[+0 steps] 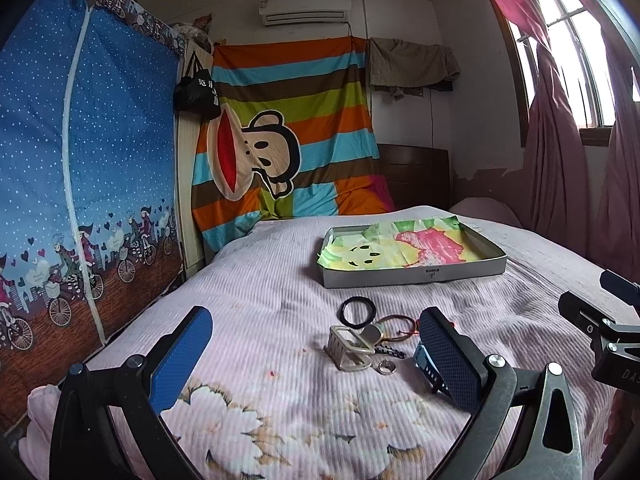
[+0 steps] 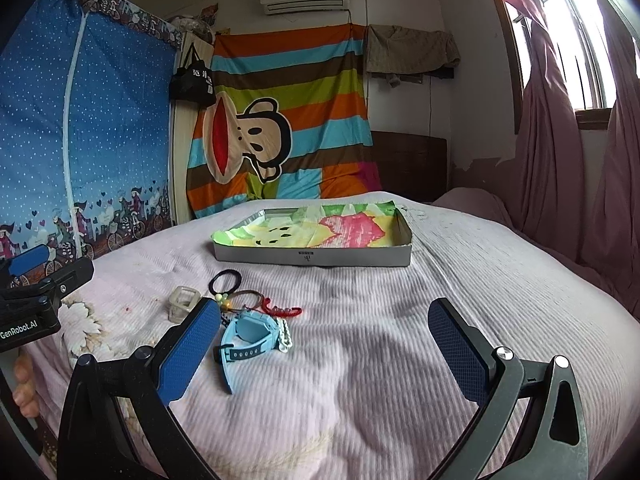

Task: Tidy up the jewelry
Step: 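Grasp the blue smartwatch with the right tool while the left tool grasps the silver hair clip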

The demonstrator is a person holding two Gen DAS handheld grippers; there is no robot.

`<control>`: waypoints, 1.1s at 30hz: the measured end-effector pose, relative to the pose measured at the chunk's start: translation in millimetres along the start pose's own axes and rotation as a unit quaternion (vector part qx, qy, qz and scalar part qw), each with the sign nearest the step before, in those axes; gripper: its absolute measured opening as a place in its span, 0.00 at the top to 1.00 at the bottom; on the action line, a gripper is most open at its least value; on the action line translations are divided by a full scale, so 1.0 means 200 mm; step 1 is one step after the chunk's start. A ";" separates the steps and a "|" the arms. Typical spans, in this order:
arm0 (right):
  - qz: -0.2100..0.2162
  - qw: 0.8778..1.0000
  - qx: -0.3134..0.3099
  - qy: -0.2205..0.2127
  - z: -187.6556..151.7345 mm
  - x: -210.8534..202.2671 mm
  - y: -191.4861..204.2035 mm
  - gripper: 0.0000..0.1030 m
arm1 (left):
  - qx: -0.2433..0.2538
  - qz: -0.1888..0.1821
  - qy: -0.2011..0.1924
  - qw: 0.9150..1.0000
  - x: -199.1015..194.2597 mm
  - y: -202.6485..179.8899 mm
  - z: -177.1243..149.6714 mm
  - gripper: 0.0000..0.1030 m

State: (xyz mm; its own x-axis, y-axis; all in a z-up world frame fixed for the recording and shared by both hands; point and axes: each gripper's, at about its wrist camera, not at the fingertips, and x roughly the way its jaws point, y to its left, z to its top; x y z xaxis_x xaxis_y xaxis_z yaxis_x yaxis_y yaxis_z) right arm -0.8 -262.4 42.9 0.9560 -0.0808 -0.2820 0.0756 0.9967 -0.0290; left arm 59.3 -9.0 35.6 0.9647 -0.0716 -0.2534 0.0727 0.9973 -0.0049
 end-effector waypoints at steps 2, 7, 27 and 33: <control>0.005 1.000 -0.002 -0.010 0.02 0.04 0.01 0.01 | -0.003 -0.007 0.002 1.000 0.07 0.01 0.01 0.00; 0.037 0.999 -0.001 -0.020 0.04 0.19 0.03 0.01 | -0.003 -0.035 0.010 0.999 0.25 0.02 0.03 0.00; 0.200 0.962 -0.077 0.166 -0.13 0.80 0.22 0.63 | -0.002 -0.139 0.214 0.967 0.73 -0.04 -0.15 0.68; 0.225 0.949 -0.067 0.212 -0.17 0.91 0.22 0.63 | -0.020 -0.147 0.235 0.961 0.76 -0.01 -0.16 0.75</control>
State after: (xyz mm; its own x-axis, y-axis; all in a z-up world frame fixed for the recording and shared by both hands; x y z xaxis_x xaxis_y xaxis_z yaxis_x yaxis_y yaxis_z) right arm 166.4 -232.6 -43.2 0.6813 0.3293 -0.6537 -0.3774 0.9233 0.0717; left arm 196.9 -21.1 -33.5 0.6826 -0.3450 -0.6443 0.3046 0.9357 -0.1783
